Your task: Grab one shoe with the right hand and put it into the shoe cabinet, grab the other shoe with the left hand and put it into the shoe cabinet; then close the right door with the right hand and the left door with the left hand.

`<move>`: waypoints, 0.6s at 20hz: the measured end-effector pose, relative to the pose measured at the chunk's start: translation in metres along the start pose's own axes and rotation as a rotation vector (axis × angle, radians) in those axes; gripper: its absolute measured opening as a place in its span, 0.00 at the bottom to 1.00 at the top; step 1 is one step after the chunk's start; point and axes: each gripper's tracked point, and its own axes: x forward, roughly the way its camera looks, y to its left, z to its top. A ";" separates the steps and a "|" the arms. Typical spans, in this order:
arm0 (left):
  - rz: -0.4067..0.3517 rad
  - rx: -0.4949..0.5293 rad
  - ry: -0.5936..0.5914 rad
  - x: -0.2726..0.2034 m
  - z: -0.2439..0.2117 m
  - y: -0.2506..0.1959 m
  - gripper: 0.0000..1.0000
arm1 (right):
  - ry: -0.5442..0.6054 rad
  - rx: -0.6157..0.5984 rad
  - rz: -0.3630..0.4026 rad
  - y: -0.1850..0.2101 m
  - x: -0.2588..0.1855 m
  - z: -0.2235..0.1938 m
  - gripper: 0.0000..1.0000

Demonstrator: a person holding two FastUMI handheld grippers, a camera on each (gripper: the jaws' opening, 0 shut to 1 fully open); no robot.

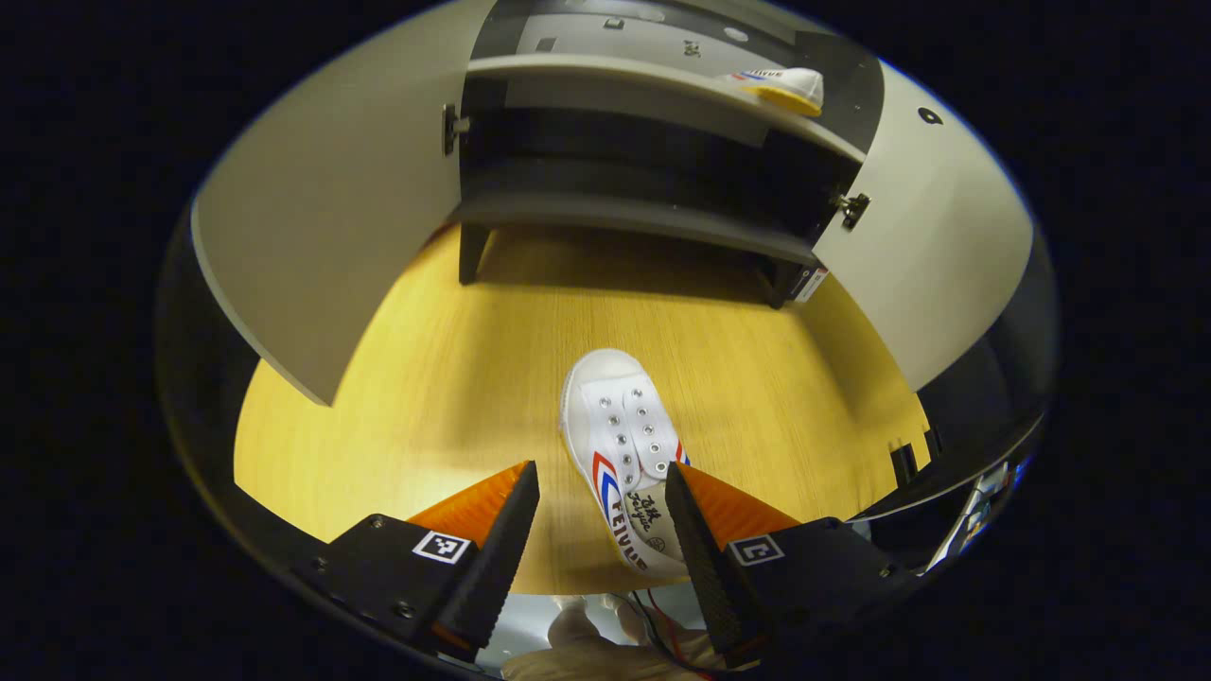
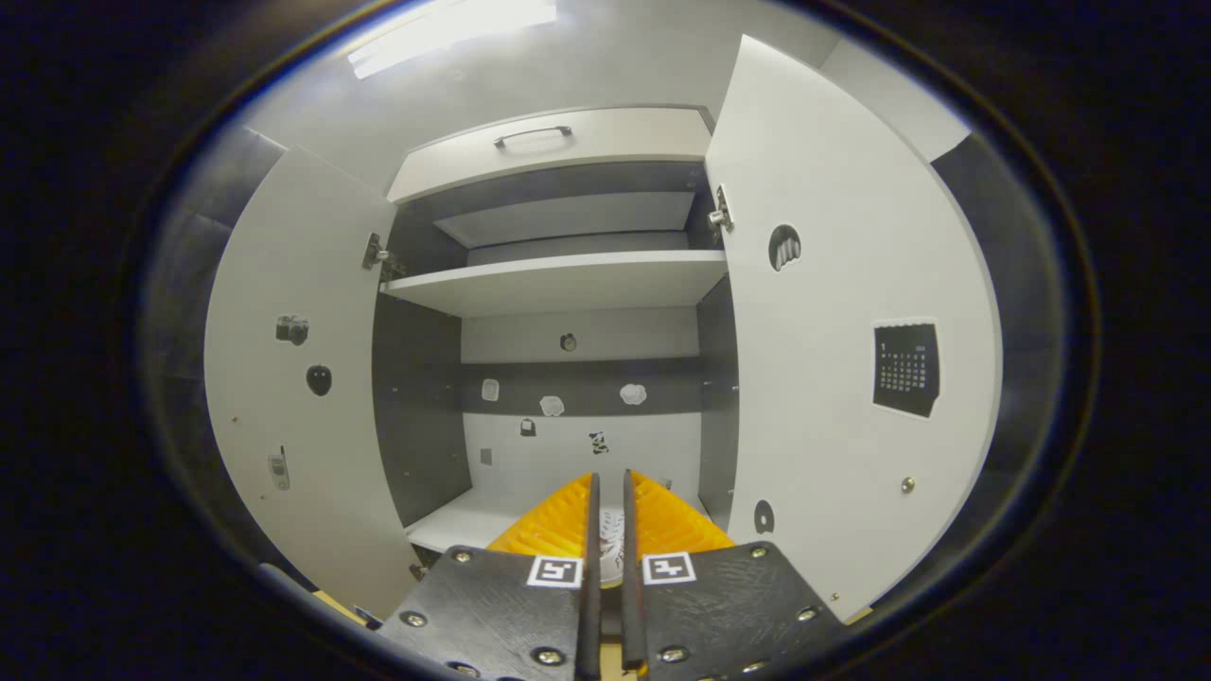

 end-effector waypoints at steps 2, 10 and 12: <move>-0.017 -0.033 0.045 0.017 -0.011 -0.001 0.83 | -0.001 -0.017 0.000 -0.001 -0.002 0.000 0.04; -0.035 -0.114 0.144 0.050 -0.032 0.002 0.77 | 0.015 -0.043 -0.002 -0.004 -0.006 -0.006 0.09; -0.024 -0.107 0.154 0.056 -0.035 0.006 0.74 | 0.013 -0.052 -0.003 -0.005 -0.004 -0.005 0.09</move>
